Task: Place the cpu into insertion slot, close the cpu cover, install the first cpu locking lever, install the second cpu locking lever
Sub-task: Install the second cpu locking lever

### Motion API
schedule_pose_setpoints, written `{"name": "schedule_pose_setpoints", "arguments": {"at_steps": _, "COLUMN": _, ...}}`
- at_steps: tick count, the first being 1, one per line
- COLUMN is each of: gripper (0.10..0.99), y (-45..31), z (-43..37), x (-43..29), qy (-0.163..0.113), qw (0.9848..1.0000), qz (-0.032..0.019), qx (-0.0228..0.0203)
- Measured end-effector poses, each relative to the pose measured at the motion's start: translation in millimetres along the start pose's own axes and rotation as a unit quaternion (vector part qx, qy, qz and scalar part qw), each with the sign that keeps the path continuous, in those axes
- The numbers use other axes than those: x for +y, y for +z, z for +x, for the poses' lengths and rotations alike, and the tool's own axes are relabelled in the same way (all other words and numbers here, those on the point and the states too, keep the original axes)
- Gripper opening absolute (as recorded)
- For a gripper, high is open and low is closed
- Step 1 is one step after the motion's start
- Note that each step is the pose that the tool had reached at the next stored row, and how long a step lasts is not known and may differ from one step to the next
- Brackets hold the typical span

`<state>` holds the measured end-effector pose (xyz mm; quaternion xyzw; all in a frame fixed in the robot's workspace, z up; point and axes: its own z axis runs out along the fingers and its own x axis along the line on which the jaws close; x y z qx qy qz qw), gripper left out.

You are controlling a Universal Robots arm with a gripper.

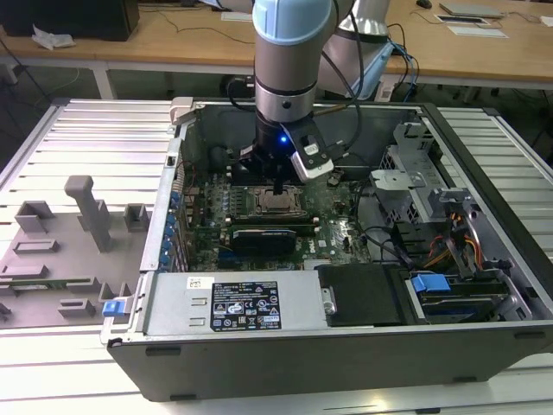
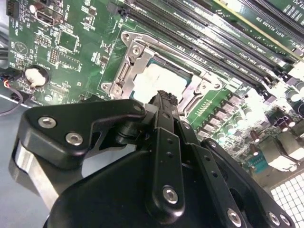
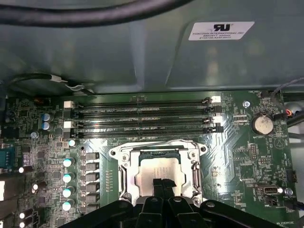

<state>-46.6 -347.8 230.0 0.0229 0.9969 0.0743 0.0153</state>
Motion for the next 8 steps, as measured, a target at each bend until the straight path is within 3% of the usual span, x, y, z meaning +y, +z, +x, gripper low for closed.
{"name": "schedule_pose_setpoints", "arguments": {"at_steps": 8, "gripper": 0.106, "y": -0.1, "z": 0.0, "x": 0.0, "qy": 0.0, "qw": 1.0, "qz": 0.0006, "qx": 0.0}}
